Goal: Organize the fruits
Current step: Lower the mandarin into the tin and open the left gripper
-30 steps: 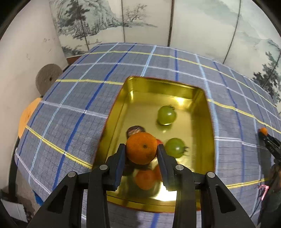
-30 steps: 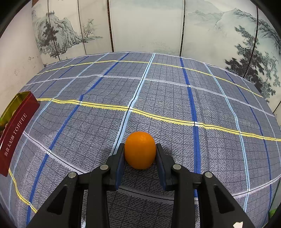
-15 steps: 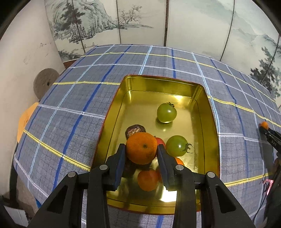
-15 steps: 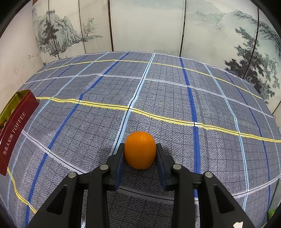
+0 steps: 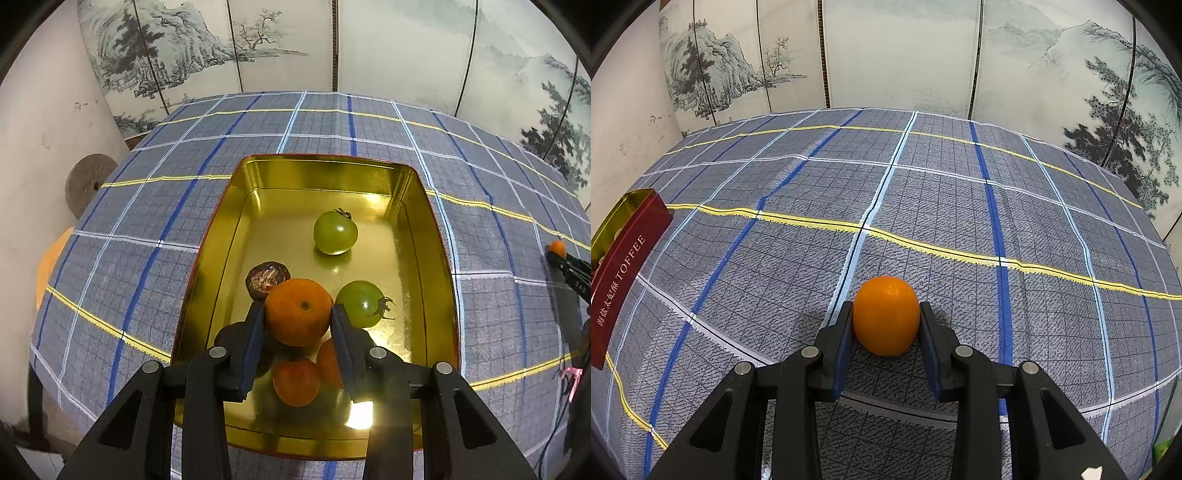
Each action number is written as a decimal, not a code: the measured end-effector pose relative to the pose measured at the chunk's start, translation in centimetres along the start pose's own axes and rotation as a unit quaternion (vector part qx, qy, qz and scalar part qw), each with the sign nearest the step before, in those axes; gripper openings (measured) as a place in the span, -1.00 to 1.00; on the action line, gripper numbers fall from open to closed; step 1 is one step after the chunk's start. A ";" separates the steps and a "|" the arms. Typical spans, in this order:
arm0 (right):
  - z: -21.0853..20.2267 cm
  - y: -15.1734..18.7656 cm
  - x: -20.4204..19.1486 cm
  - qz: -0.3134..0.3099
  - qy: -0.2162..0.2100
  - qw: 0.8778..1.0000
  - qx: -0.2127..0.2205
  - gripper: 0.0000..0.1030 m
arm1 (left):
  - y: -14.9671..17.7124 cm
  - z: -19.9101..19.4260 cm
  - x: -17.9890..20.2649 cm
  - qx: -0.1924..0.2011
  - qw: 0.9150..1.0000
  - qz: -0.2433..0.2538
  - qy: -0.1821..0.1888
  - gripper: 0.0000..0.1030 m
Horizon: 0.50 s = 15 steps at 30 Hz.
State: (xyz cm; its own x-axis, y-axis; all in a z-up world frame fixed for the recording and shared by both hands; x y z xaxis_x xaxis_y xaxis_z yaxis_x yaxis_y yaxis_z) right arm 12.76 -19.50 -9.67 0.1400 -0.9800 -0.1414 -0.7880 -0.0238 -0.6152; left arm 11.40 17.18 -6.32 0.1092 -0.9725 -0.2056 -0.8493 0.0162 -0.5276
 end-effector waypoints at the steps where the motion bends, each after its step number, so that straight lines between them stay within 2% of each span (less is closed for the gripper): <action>1: 0.0 0.0 0.0 0.000 0.000 1.000 0.000 -0.39 | 0.0 0.0 0.0 -0.001 1.000 0.000 -0.001 -0.27; 15: 0.0 0.0 0.0 0.000 0.000 1.000 0.000 -0.40 | 0.3 0.0 0.2 -0.001 1.000 0.005 -0.008 -0.24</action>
Point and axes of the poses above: each gripper's, at about its wrist camera, not at the fingertips, and z roughly the way its jaws point, x to its right, y to its underside, the point moved 7 cm from there along z, roughly the way its jaws point, and after that the axes turned 11 degrees about -y, right-handed, at the moved point
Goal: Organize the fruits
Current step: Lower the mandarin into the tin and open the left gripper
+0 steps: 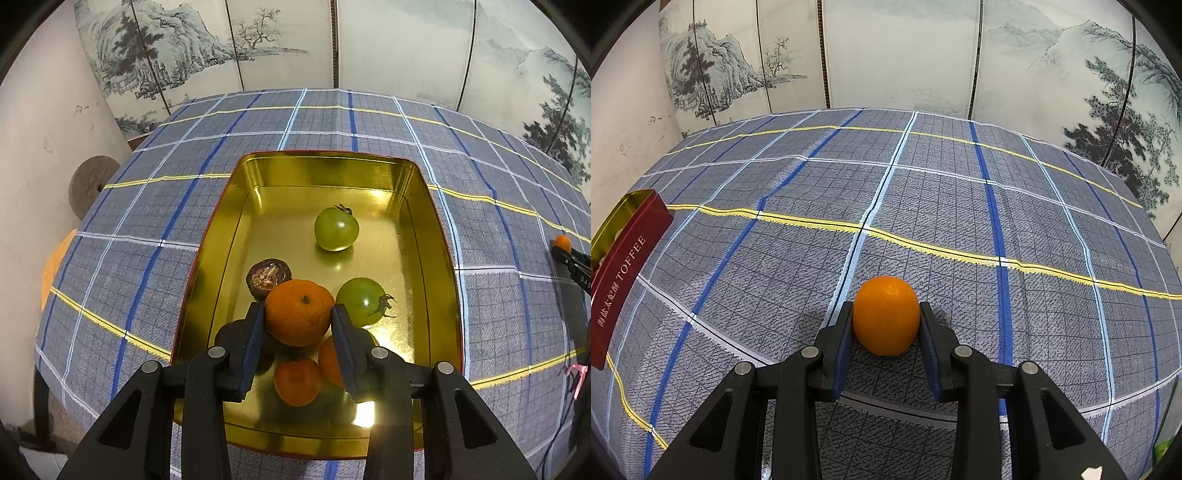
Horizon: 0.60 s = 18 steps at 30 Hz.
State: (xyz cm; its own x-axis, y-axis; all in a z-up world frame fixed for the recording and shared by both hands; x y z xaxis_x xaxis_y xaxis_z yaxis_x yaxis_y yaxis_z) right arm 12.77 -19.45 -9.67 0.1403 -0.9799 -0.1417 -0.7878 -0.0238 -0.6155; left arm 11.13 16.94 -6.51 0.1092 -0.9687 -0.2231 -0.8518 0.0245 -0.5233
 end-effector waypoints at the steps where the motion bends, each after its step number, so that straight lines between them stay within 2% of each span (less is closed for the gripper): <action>1: 0.0 0.0 0.0 -0.001 0.001 1.000 0.000 -0.41 | 0.1 0.0 -0.1 0.000 1.000 0.000 0.000 -0.24; 18: -1.3 0.0 -1.1 0.017 -0.010 1.000 0.001 -0.42 | 0.6 -0.8 -0.1 0.022 1.000 -0.009 -0.001 0.11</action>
Point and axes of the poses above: each gripper's, at about its wrist camera, not at the fingertips, and z roughly the way its jaws point, x to its right, y to its underside, the point moved 7 cm from there along z, roughly the way its jaws point, and after that the axes turned 11 degrees about -y, right-handed, at the moved point
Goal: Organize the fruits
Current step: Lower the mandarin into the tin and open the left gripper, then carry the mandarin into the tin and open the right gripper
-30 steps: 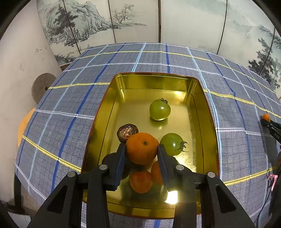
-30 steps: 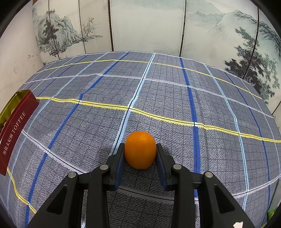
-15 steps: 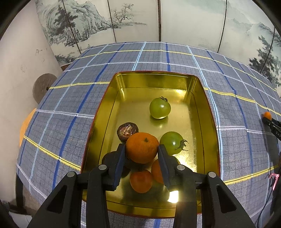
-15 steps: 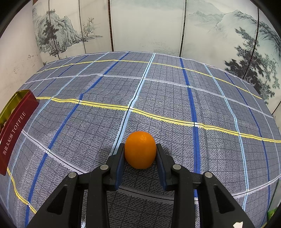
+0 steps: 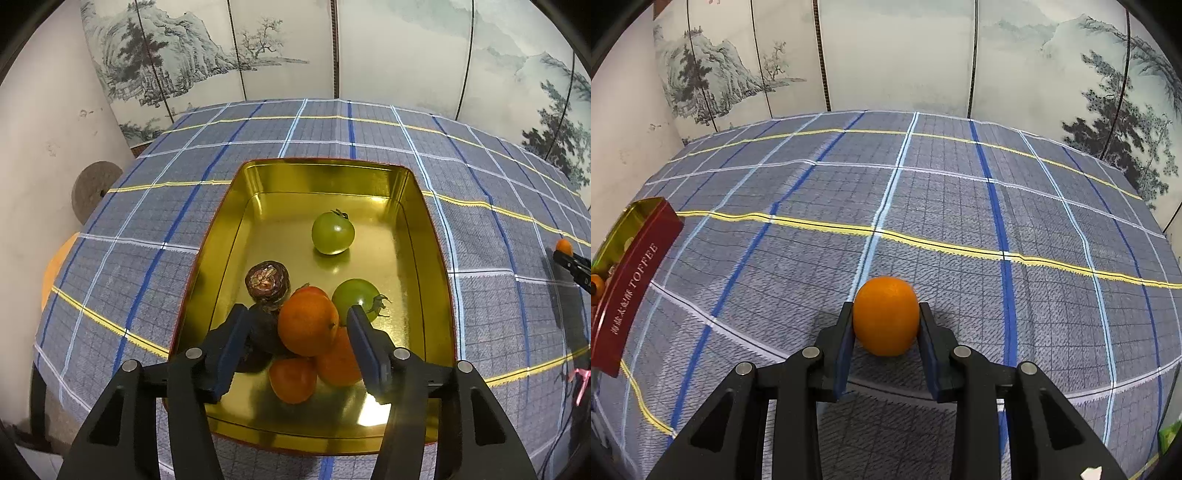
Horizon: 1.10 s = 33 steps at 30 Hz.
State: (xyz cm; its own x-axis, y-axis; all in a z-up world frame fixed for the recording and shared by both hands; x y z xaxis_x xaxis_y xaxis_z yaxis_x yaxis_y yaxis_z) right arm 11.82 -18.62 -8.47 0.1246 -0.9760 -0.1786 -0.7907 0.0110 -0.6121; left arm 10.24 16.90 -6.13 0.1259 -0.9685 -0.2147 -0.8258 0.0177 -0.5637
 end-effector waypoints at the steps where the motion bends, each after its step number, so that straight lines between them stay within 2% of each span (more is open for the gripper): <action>1: -0.2 0.0 -0.3 -0.001 -0.002 1.000 0.002 -0.42 | 0.0 0.0 0.0 0.000 1.000 -0.001 0.001 0.12; 9: -1.7 -0.1 -3.2 -0.013 -0.029 0.999 0.012 -0.42 | 0.4 -1.0 0.1 0.021 1.000 -0.008 0.003 0.19; 13: -2.3 -0.3 -5.8 -0.031 -0.047 0.998 0.015 -0.42 | 0.6 -2.0 0.1 0.035 0.999 -0.013 0.007 0.25; 15: -2.6 -0.4 -7.5 -0.045 -0.059 0.997 0.017 -0.42 | 0.8 -2.5 0.1 0.041 0.999 -0.016 0.008 0.37; 20: -3.3 -0.7 -12.0 -0.076 -0.089 0.993 0.022 -0.42 | 1.3 -3.8 -0.2 0.054 0.998 -0.022 0.010 0.43; 26: -3.9 -0.6 -17.1 -0.110 -0.124 0.986 0.021 -0.42 | 2.1 -4.8 -2.1 0.056 0.997 -0.044 0.003 0.44; 33: -4.1 -0.3 -23.1 -0.148 -0.170 0.974 0.014 -0.42 | 3.2 -5.5 -5.8 0.051 0.995 -0.076 -0.026 0.47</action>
Point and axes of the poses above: each gripper's, at about its wrist camera, not at the fingertips, and z roughly the way its jaws point, x to its right, y to its underside, the point moved 7 cm from there along z, roughly the way its jaws point, and after that the axes turned 11 degrees about -y, right-handed, at the moved point
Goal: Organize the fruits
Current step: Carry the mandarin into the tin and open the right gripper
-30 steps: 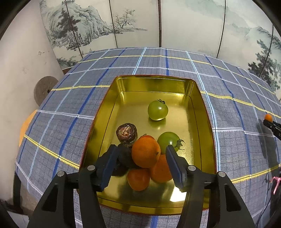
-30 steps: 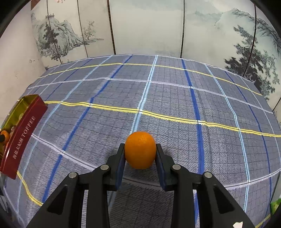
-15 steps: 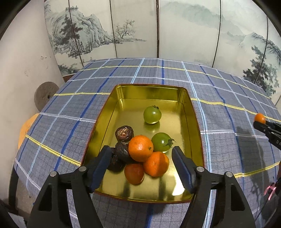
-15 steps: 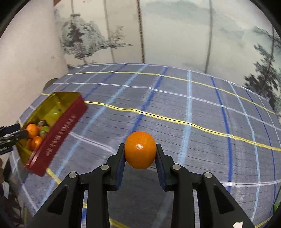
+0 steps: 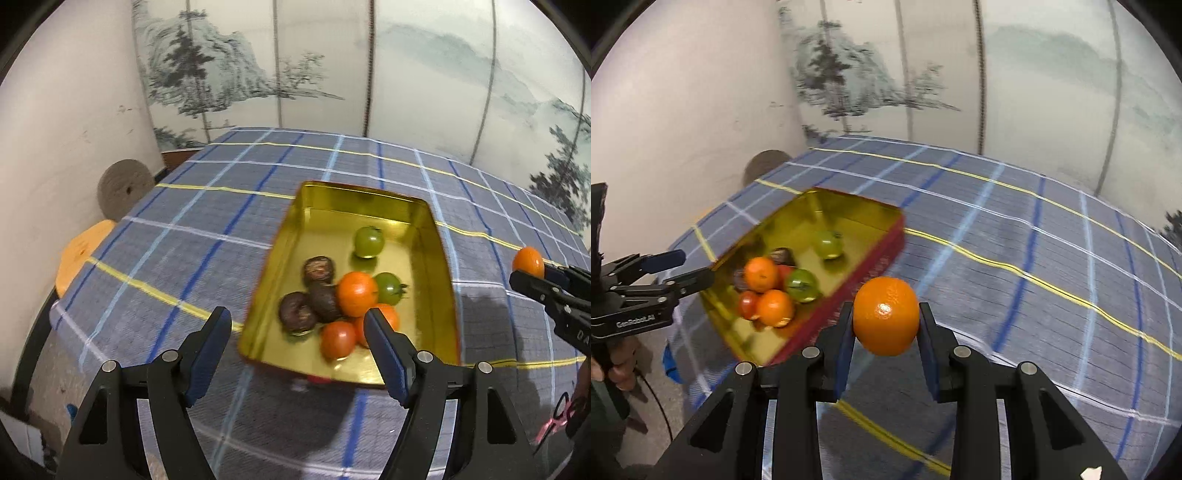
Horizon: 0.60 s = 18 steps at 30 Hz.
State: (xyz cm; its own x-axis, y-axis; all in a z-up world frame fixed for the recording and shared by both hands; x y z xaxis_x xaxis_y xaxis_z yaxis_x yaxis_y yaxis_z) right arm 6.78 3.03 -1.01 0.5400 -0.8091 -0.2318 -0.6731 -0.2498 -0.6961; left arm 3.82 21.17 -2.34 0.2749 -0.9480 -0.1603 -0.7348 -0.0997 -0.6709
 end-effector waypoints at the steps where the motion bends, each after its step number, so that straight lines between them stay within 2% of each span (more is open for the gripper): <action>1: 0.3 -0.2 -0.6 -0.005 -0.004 1.000 -0.001 -0.42 | 0.1 -0.1 -0.6 -0.001 1.000 -0.003 -0.005 0.49; 3: 0.9 -0.5 -2.1 -0.016 -0.017 1.000 -0.005 -0.42 | 0.5 -0.1 -1.6 -0.003 1.000 -0.009 -0.014 0.58; 10: 3.7 -0.4 -6.6 -0.052 -0.046 0.997 -0.031 -0.42 | 1.4 0.2 -3.6 -0.013 0.999 -0.023 -0.027 0.58; 18: 6.5 1.0 -9.0 -0.070 -0.052 0.994 -0.063 -0.42 | 2.5 0.6 -4.5 -0.026 0.999 -0.027 -0.028 0.58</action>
State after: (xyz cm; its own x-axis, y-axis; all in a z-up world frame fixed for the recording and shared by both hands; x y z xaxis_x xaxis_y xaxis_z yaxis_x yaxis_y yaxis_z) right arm 4.51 13.55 -4.03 0.6774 -0.7041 -0.2131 -0.6429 -0.4259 -0.6367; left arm 1.15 25.41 -3.71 0.3478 -0.9228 -0.1658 -0.7488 -0.1670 -0.6414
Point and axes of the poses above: each gripper's, at about its wrist camera, not at the fingertips, and z roughly the way its jaws point, x to its right, y to its underside, the point moved 7 cm from there along z, roughly the way its jaws point, and after that the axes turned 11 degrees about -y, right-handed, at the moved point
